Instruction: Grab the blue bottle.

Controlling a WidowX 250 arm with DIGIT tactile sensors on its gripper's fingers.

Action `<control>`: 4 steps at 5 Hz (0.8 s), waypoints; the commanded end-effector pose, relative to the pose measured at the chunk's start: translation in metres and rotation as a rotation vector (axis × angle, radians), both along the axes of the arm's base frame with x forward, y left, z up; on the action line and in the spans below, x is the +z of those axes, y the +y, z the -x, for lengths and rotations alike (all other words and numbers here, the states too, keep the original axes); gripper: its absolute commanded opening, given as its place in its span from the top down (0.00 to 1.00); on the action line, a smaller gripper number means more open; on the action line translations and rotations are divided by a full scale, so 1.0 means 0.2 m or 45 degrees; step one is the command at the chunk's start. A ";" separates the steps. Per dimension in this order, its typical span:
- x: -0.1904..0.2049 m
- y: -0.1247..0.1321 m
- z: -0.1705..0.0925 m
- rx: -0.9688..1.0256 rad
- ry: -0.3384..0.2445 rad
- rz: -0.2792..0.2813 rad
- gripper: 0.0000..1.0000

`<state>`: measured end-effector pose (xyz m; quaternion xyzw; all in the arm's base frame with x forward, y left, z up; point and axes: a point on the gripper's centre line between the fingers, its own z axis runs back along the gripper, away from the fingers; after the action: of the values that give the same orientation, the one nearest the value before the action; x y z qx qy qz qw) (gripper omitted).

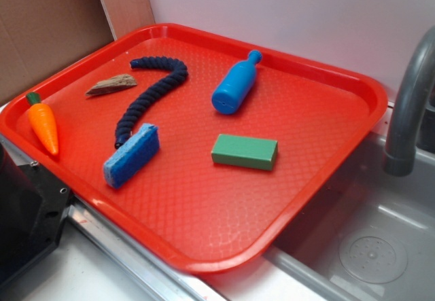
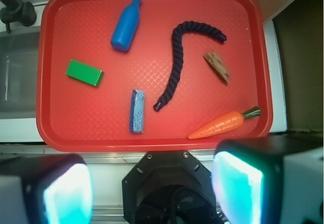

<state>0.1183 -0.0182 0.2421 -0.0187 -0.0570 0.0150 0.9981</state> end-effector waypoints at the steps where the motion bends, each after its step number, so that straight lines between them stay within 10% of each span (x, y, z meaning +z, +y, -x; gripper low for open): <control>1: 0.00 0.00 0.00 0.000 0.000 0.000 0.00; 2: -0.25 0.12 -0.20 0.201 0.016 -0.112 0.00; 4: -0.61 0.02 -0.62 0.377 0.036 -0.024 0.00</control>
<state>0.2356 -0.0149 0.1057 0.0055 -0.0156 0.1623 0.9866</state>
